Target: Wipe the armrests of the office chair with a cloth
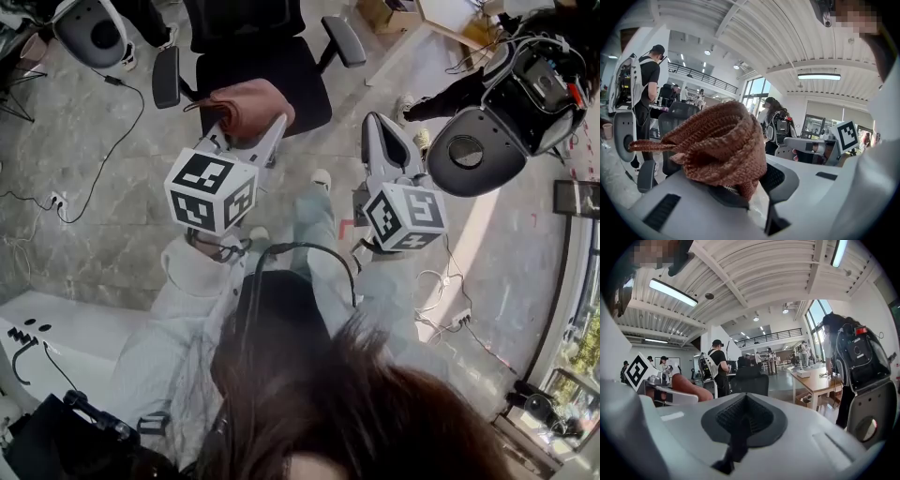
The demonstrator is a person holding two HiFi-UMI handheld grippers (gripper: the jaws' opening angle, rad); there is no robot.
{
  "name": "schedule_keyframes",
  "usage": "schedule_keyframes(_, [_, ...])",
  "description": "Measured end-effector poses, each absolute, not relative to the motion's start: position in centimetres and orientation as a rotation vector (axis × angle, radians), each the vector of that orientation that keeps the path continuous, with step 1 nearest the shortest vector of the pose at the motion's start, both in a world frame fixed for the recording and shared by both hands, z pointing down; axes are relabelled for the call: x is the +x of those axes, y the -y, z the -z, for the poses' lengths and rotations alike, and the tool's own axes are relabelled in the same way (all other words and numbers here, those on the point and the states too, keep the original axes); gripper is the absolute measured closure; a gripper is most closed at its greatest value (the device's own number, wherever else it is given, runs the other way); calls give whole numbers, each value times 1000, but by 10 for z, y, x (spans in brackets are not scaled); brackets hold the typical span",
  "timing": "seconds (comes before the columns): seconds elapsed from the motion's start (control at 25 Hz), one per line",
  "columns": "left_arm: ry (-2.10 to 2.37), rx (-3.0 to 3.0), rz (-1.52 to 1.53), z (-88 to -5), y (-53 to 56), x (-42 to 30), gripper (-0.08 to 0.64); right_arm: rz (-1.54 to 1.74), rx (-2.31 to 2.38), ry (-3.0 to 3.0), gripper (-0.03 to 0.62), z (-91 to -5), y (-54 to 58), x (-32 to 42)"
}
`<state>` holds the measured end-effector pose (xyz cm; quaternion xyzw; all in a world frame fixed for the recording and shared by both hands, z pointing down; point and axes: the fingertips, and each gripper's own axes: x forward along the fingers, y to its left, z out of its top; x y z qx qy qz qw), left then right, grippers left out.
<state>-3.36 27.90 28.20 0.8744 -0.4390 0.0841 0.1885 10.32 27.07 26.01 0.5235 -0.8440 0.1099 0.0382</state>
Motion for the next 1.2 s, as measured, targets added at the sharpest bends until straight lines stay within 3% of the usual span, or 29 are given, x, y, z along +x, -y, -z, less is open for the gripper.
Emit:
schedule_keyframes(0.6, [1302,2346,-245,-292,-70,105,511,-373,1350,2677,591,-262,-56,220])
schedule_keyframes(0.84, [1263,2256,-324,-314,13,103,511,-462,1219,2653,591,-278,28,208])
schedule_keyframes(1.2, [1210,2204,-588,-376,69,82,511,-630,1199,2602,591,-325,67,197])
